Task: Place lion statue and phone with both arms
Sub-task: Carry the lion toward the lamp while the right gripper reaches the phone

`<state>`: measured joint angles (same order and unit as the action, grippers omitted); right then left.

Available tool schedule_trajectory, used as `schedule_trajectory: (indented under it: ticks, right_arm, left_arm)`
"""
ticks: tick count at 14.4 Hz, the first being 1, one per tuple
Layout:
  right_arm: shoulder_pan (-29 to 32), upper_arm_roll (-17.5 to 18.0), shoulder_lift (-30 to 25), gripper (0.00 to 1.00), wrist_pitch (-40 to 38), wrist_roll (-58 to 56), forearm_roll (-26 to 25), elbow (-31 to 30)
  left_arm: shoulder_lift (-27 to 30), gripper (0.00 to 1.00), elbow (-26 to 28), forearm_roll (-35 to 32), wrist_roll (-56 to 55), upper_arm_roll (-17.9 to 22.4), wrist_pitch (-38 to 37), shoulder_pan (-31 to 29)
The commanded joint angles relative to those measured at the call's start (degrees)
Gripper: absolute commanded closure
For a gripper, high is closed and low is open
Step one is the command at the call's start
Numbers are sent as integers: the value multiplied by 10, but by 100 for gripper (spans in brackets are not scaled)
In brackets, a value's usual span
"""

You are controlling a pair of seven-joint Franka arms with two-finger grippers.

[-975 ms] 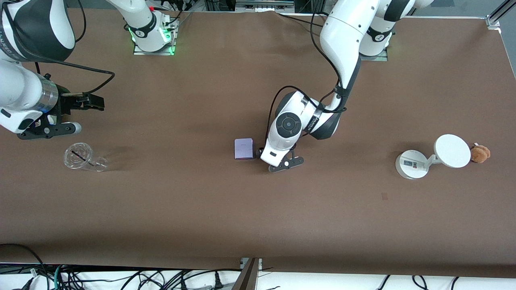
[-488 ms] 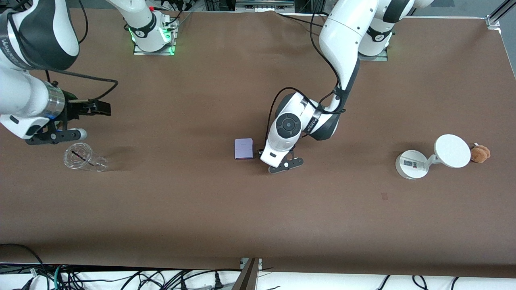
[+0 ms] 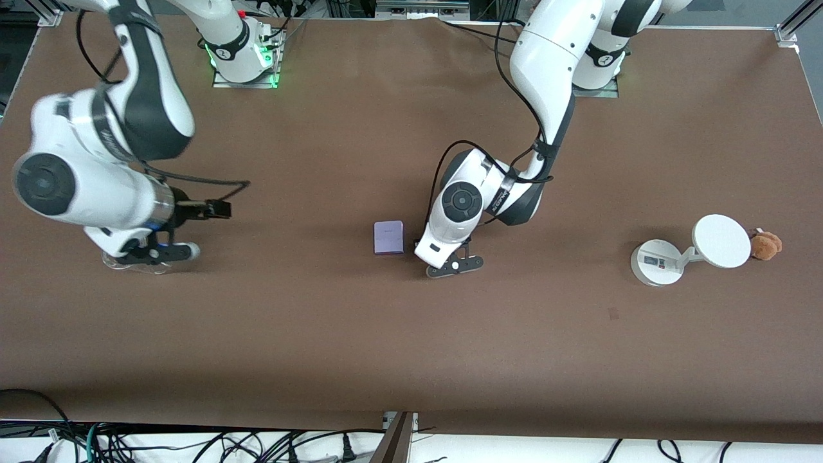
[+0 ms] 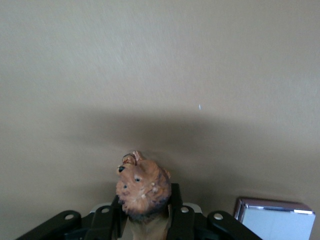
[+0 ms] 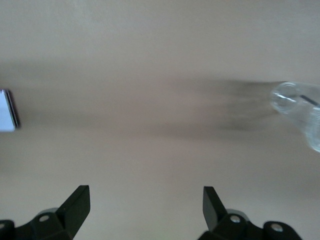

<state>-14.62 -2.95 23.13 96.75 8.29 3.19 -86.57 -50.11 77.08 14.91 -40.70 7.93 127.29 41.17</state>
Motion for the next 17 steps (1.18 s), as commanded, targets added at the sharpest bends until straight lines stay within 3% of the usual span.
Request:
schedule_trajectory:
  ticks: [1, 5, 11, 17]
  right_arm:
    - [-43, -2, 21, 0, 34, 67, 9, 7]
    - [-103, -2, 65, 0, 98, 149, 9, 7]
    - [-195, -1, 144, 0, 195, 240, 9, 9]
    - [-254, -1, 216, 0, 300, 324, 9, 9]
  left_arm:
    - [32, 100, -7, 7, 85, -2, -39, -56]
    - [78, 100, -4, 6, 263, 1, -155, -149]
    - [100, 100, 40, 5, 474, -1, -181, -289]
    - [78, 100, 45, -13, 526, 1, -174, -316]
